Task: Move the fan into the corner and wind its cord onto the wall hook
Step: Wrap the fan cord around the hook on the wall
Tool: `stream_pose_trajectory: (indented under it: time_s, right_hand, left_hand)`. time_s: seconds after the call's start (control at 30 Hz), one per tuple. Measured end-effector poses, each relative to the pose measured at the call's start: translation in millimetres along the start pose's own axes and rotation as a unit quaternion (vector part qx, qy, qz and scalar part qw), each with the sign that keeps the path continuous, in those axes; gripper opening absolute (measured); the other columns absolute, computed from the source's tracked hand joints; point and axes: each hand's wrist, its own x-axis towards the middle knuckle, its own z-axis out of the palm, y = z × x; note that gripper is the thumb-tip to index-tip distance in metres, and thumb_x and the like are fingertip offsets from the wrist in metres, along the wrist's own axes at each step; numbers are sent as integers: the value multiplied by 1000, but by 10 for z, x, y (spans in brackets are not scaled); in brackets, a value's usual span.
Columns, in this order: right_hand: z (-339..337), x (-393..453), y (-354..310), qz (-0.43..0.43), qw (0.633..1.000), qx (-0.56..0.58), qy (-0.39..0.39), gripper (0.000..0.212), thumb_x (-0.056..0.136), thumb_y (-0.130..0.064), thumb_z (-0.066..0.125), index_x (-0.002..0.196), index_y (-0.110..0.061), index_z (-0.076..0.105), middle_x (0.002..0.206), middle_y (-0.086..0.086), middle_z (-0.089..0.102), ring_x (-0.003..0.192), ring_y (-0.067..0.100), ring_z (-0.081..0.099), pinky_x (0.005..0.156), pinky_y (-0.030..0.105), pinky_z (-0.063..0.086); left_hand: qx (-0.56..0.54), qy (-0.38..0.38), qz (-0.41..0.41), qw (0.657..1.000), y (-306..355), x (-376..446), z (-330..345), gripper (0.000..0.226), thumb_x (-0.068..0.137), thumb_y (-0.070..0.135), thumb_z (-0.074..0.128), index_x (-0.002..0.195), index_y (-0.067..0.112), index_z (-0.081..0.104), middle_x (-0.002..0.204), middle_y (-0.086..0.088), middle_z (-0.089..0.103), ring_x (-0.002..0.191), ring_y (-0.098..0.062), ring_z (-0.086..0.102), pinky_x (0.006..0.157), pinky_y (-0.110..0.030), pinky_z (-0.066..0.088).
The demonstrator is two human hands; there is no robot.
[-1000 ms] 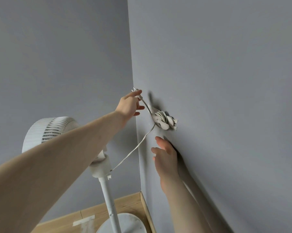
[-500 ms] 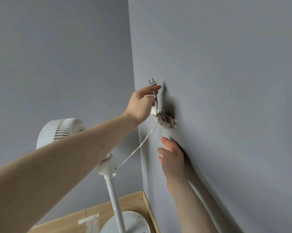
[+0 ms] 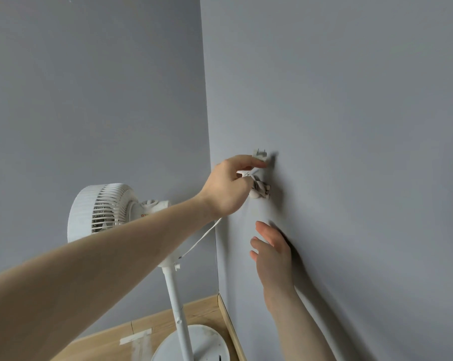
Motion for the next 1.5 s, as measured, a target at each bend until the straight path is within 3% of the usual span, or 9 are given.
stream_pose_trajectory:
  time_s: [0.1, 0.2, 0.33, 0.5, 0.73, 0.87, 1.07, 1.3, 1.5]
  right_hand:
    - [-33, -58, -1, -1, 1000, 9, 6, 41, 94, -2, 52, 107, -38, 68, 126, -21, 63, 119, 9, 62, 111, 45, 45]
    - [-64, -115, -10, -1, 1000, 18, 8, 41, 94, -1, 53, 108, -36, 69, 123, -22, 63, 117, 9, 62, 110, 43, 46]
    - [-130, -172, -6, -7, 1000, 15, 6, 40, 93, -1, 54, 116, -30, 70, 127, -16, 64, 113, 5, 63, 107, 40, 49]
    - [-206, -200, -1, -9, 1000, 16, 10, 38, 93, -1, 55, 113, -29, 69, 123, -14, 68, 114, 9, 64, 104, 38, 50]
    - [-252, -207, 8, -12, 1000, -11, 12, 37, 92, 0, 53, 112, -26, 71, 116, -15, 71, 111, 5, 65, 104, 39, 51]
    - [-281, -217, 9, -28, 999, -35, 9, 37, 91, 1, 52, 107, -25, 73, 109, -15, 74, 105, 0, 67, 103, 39, 52]
    - [-296, -211, 35, -46, 996, -69, 19, 36, 91, 2, 53, 100, -25, 75, 97, -15, 76, 98, 3, 70, 98, 42, 56]
    - [-294, -171, 88, -69, 993, -92, 9, 36, 91, 1, 52, 103, -26, 72, 104, -14, 74, 100, 0, 67, 97, 42, 56]
    - [-312, -120, 103, -50, 997, -64, -4, 34, 96, -2, 50, 102, -27, 73, 108, -12, 73, 106, 11, 68, 92, 40, 59]
  left_hand:
    - [75, -27, 51, 996, -44, -118, 66, 59, 76, 3, 44, 121, 30, 71, 138, 19, 57, 122, -1, 54, 98, -16, 42]
    - [141, -51, 87, 985, -86, -238, 146, 59, 74, 2, 47, 123, 26, 69, 142, 20, 53, 115, -4, 57, 83, -16, 41]
    - [246, -75, 93, 962, -126, -366, 267, 61, 76, 3, 52, 131, 27, 64, 160, 14, 36, 139, -11, 42, 107, -22, 26]
    - [302, -89, 118, 942, -199, -451, 285, 63, 74, 3, 51, 131, 26, 63, 166, 11, 26, 152, -9, 20, 115, -21, 9]
    - [361, -77, 150, 917, -342, -526, 279, 52, 70, -1, 45, 111, 25, 66, 166, 13, 25, 156, -19, 11, 124, -35, 14]
    - [381, -85, 151, 908, -391, -570, 296, 54, 73, -1, 43, 115, 26, 62, 168, 14, 18, 157, -21, 1, 125, -37, 12]
    - [494, -158, 176, 836, -492, -502, 261, 64, 79, -1, 44, 136, 27, 54, 167, 15, 20, 155, -21, -18, 127, -46, -5]
    - [513, -62, 204, 831, -606, -489, 275, 81, 73, 2, 53, 149, 28, 43, 150, 7, 43, 139, -25, 30, 111, -37, 29]
    - [545, -82, 137, 823, -697, -472, 292, 89, 83, 9, 51, 160, 35, 15, 142, 3, 34, 125, -23, 30, 102, -32, 27]
